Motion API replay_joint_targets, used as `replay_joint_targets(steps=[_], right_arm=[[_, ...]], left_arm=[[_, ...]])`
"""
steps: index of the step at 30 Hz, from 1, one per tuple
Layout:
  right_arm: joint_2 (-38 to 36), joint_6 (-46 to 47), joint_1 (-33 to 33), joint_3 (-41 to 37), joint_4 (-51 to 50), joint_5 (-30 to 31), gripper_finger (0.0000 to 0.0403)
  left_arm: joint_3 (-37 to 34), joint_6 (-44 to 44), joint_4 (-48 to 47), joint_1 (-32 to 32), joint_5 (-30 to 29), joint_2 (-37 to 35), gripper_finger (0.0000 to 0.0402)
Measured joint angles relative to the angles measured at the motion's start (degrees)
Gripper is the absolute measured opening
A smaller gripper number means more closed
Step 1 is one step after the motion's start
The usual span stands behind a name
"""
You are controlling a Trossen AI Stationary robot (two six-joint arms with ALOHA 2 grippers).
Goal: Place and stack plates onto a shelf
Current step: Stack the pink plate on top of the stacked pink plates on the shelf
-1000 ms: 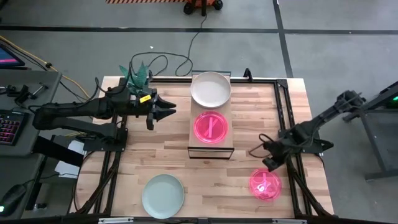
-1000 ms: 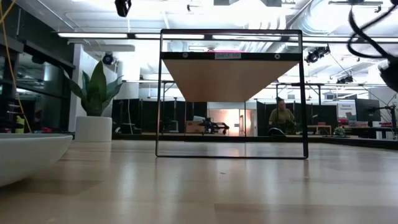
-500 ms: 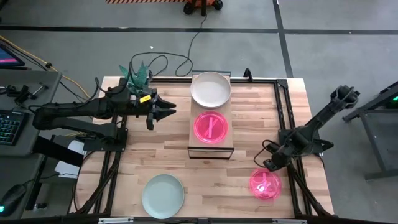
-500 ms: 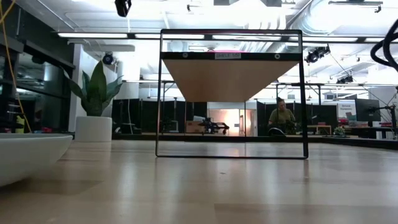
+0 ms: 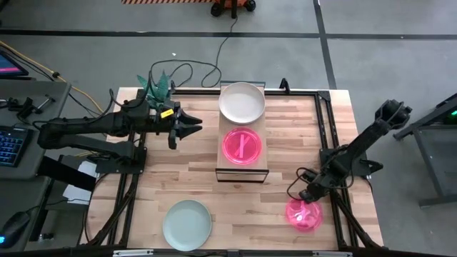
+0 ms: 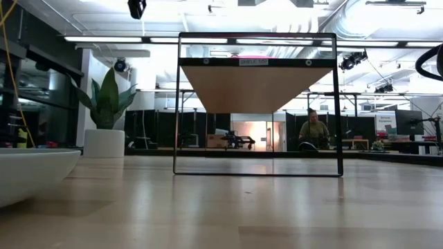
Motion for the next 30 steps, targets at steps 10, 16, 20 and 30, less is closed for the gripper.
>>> replay_joint_targets(steps=[10,16,20,30], right_arm=[[-3.35,-1.71,0.03,-0.52,4.12,2.35,0.0003],[-7.25,-7.60,0.02,-0.52,13.29,1.92,0.0000],[-8.52,-12.70,0.00,-0.46,23.16,1.89,0.0000],[-8.57,-12.32,-2.00,1.36,46.11,1.48,0.0000]], left_arm=[[0.00,0.00,-0.02,0.00,0.00,0.00,0.0129],[0.00,0.17,-0.02,0.01,-0.02,0.00,0.0129],[0.00,0.55,-0.02,0.02,-0.02,0.00,0.0129],[0.00,0.52,0.52,0.02,-0.02,0.00,0.0129]])
